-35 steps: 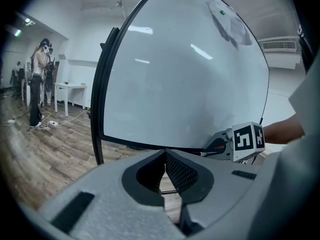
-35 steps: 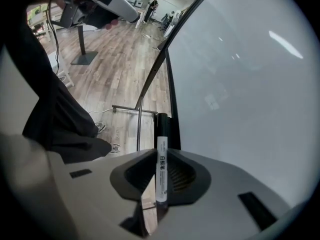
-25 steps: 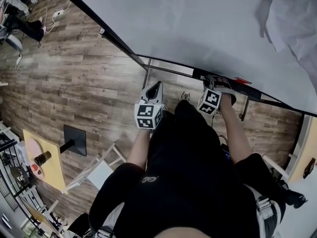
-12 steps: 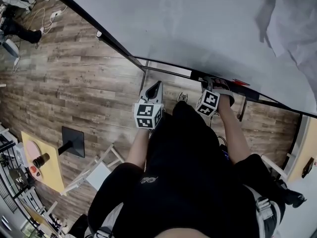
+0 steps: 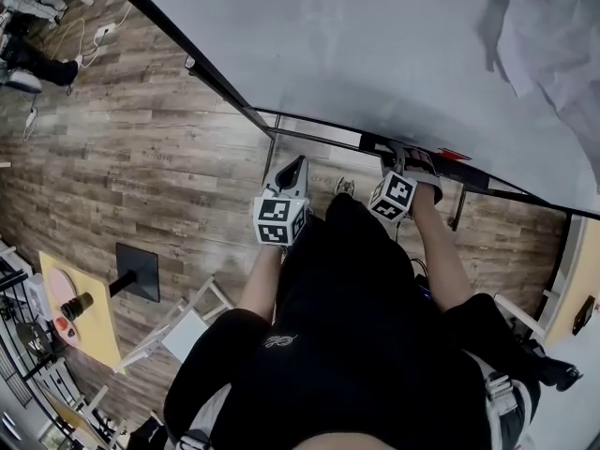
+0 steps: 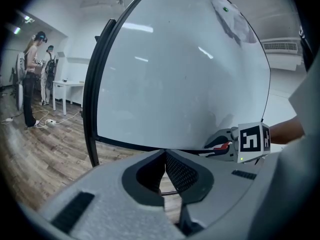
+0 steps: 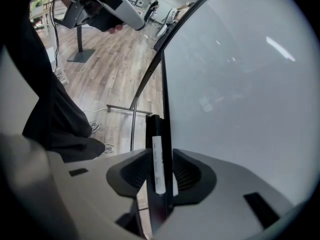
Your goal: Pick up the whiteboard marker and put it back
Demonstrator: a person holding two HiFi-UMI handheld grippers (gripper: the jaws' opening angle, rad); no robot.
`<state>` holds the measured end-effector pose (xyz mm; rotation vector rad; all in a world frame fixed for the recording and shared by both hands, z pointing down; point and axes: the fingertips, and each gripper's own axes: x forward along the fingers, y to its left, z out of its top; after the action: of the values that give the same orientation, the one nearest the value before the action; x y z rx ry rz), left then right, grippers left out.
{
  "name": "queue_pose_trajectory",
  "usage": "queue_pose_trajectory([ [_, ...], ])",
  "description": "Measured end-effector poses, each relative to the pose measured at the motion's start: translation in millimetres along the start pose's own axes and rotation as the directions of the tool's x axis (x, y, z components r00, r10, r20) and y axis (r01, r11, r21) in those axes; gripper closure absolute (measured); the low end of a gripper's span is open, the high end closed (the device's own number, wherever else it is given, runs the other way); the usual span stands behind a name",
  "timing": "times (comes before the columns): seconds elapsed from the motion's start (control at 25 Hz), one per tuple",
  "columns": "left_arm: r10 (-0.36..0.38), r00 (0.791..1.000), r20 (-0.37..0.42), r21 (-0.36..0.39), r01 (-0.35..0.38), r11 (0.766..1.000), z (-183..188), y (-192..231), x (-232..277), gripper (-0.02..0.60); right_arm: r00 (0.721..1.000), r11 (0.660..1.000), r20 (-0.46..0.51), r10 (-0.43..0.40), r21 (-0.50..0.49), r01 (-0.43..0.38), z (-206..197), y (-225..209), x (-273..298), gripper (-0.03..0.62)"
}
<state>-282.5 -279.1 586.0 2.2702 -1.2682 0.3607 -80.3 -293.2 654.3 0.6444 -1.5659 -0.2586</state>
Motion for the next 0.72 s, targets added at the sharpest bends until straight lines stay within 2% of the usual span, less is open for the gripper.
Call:
queue_pose_trajectory([
  [0.16,-0.032,0.999,0.002,0.012,0.032,0.999,-1,-7,-1,0.575,0.998,0.995,0.003,-0.066,0.071,0.066,-3,-5,-13,0.479],
  [0.32,-0.079,0.997,-0.005,0.028,0.079,0.996,-5,-21,-3,0.575,0.99,0.974,0.001,-0.144,0.179,0.142,-9,-5,-34,0.505],
  [0.56,-0.158,0.987,-0.016,0.061,0.159,0.985,-13,-49,-4,0.575,0.977,0.912,0.022,-0.21,0.364,0.188,-17,8,-67,0.531],
  [0.72,-0.2,0.979,-0.023,0.087,0.202,0.976,-13,-69,2,0.575,0.966,0.87,0.033,-0.255,0.444,0.214,-24,13,-84,0.552],
])
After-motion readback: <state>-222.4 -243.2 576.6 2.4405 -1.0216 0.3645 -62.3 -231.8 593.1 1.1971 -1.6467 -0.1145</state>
